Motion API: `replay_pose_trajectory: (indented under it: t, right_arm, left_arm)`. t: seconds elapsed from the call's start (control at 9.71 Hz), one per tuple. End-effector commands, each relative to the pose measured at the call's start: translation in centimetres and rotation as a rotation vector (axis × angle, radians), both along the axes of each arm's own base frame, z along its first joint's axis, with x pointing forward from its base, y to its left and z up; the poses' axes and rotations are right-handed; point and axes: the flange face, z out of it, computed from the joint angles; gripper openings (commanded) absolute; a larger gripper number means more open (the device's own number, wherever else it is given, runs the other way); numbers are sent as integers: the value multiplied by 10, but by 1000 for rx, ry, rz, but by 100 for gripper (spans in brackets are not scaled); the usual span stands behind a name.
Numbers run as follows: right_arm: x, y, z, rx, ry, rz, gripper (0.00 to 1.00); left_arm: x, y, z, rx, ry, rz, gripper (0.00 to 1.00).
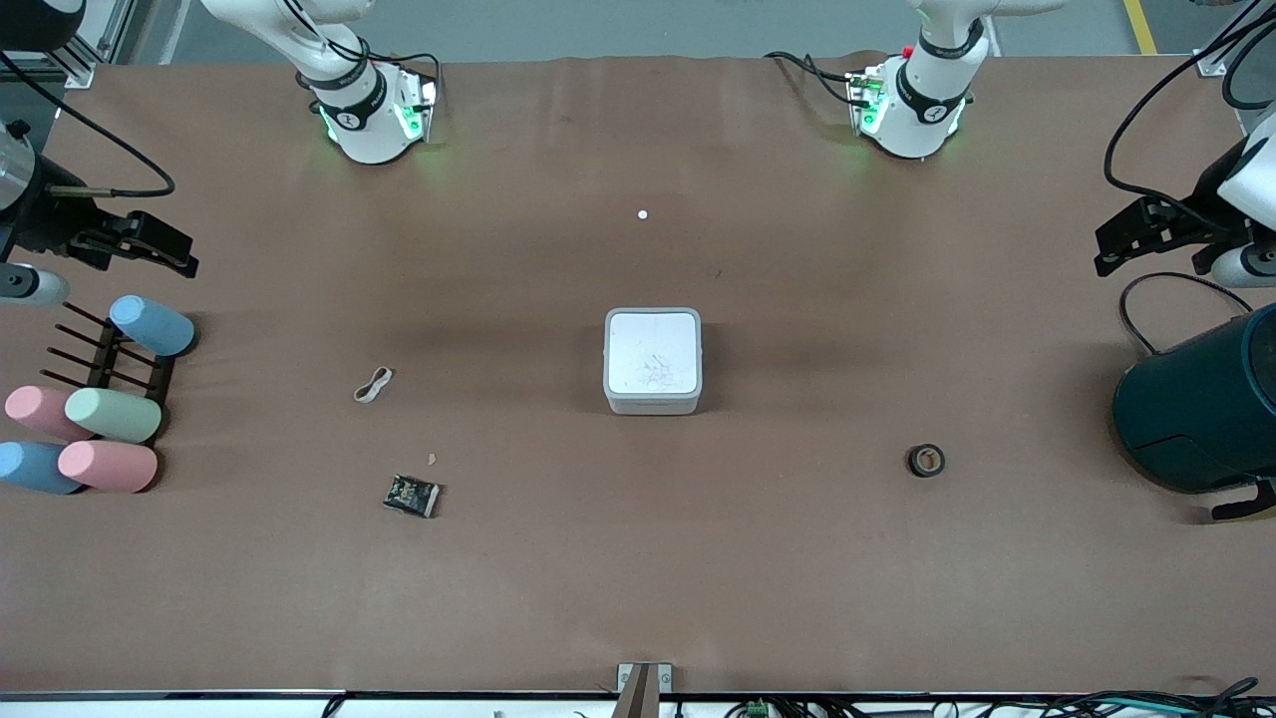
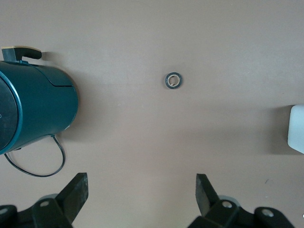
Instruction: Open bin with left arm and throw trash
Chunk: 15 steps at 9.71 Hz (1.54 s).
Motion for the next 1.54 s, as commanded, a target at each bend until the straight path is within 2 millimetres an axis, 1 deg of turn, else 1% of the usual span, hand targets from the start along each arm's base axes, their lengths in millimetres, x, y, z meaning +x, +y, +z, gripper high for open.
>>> replay_pose_trajectory:
  t: [0.0,0.1,0.21,0.31,0.41,0.51,0.62,0.72,0.82,0.93,1.03,1.13,1.24,1.34,1.44]
  right_arm:
    - [-4,-9,8,-15,-24,1,100]
    - [-5,-15,7,-9,-19,-11,100]
    - [-4,-13,7,-9,-19,-6,100]
    - [-4,-9,5,-9,-16,0,100]
    - [0,-2,-1,-6,-7,11,100]
    - [7,8,-18,-1,19,26,100]
    - [20,18,-47,0,39,40,100]
    - [36,32,-84,12,28,58,100]
    - [52,50,-121,13,7,77,100]
    - [74,57,-165,19,1,75,100]
    - [92,64,-204,26,-25,82,100]
    - [108,68,-248,29,-46,84,100]
    - [117,77,-276,31,-67,93,100]
    - [121,84,-297,32,-73,96,100]
    - [124,81,-312,34,-79,82,100]
  left_arm:
    - [5,-3,3,-26,-30,-23,100]
    - [5,-5,1,-25,-27,-19,100]
    - [3,-22,-6,-26,-9,-35,100]
    - [0,-46,-17,-22,40,-77,100]
    - [-3,-82,-30,-28,82,-140,83]
    - [-3,-124,-53,-32,124,-204,43]
    - [-2,-187,-90,-65,177,-220,17]
    - [2,-240,-123,-138,173,-194,0]
    - [0,-301,-159,-180,139,-226,0]
    - [2,-339,-192,-211,107,-200,0]
    - [2,-366,-222,-231,87,-132,0]
    - [3,-388,-249,-261,60,-97,0]
    - [2,-404,-274,-283,42,-86,0]
    - [0,-419,-296,-301,29,-58,0]
    - [-2,-429,-319,-314,24,-29,0]
